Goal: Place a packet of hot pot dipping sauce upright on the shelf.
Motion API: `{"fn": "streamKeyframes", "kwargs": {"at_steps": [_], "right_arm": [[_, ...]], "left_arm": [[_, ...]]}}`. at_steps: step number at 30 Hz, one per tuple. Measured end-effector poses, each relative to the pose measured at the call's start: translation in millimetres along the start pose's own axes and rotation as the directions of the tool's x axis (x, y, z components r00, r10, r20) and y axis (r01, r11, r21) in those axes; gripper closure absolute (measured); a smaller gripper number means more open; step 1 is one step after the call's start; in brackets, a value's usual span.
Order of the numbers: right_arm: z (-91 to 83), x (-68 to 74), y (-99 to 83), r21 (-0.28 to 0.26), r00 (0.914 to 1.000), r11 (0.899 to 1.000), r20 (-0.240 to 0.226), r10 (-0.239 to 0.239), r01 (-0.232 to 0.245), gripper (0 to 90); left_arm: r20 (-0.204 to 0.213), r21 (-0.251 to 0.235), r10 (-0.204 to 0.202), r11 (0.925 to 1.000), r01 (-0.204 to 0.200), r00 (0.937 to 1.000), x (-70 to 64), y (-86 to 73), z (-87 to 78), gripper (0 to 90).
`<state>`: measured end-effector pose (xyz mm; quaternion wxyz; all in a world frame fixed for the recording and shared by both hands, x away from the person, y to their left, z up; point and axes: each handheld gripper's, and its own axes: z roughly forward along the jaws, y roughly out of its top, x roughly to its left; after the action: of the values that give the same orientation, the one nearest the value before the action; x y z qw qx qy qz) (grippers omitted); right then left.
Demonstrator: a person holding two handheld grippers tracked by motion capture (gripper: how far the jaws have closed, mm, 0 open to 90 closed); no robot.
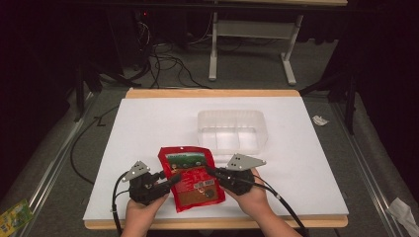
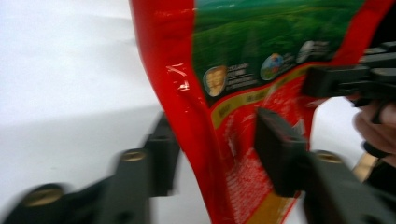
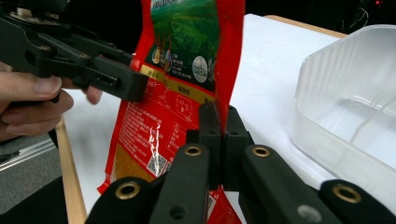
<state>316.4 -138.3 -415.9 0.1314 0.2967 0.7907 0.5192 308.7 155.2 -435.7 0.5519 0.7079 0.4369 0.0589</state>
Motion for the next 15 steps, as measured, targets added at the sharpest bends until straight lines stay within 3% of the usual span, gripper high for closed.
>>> {"fn": "streamKeyframes", "kwargs": {"at_steps": [2, 5, 7, 13, 15], "right_arm": [[-1.2, -1.0, -0.8, -0.002, 1.0, 1.0, 0.003, 0.002, -0.002, 90.0], [-4.9, -2.2, -0.9, -0.011, 0.9997, 1.0, -0.008, 0.021, -0.021, 90.0], [-8.7, 0.2, 0.4, -0.023, 0.9998, 1.0, -0.006, 0.018, -0.018, 90.0], [-35.5, 0.7, 5.7, -0.074, 0.9991, 0.997, 0.041, -0.004, 0.007, 90.0], [-47.7, -2.7, 4.9, -0.087, 0.9977, 0.996, 0.068, -0.003, 0.009, 90.0]], "left_arm": [[0.006, -0.024, 0.004, 0.9997, -0.003, 1.0, -0.6, 1.8, -4.4, 75.4], [-0.002, -0.053, 0.054, 0.9971, -0.054, 0.9986, -7.9, 6.6, -8.6, 86.7], [-0.026, -0.08, 0.109, 0.9906, -0.111, 0.9937, -15.9, 10.8, -8.8, 88.7], [-0.036, -0.136, 0.187, 0.9724, -0.19, 0.9818, -34.9, 22.1, 10.9, 89.8], [-0.033, -0.153, 0.231, 0.9602, -0.234, 0.9723, -43.3, 23.2, 21.4, 89.7]]}}
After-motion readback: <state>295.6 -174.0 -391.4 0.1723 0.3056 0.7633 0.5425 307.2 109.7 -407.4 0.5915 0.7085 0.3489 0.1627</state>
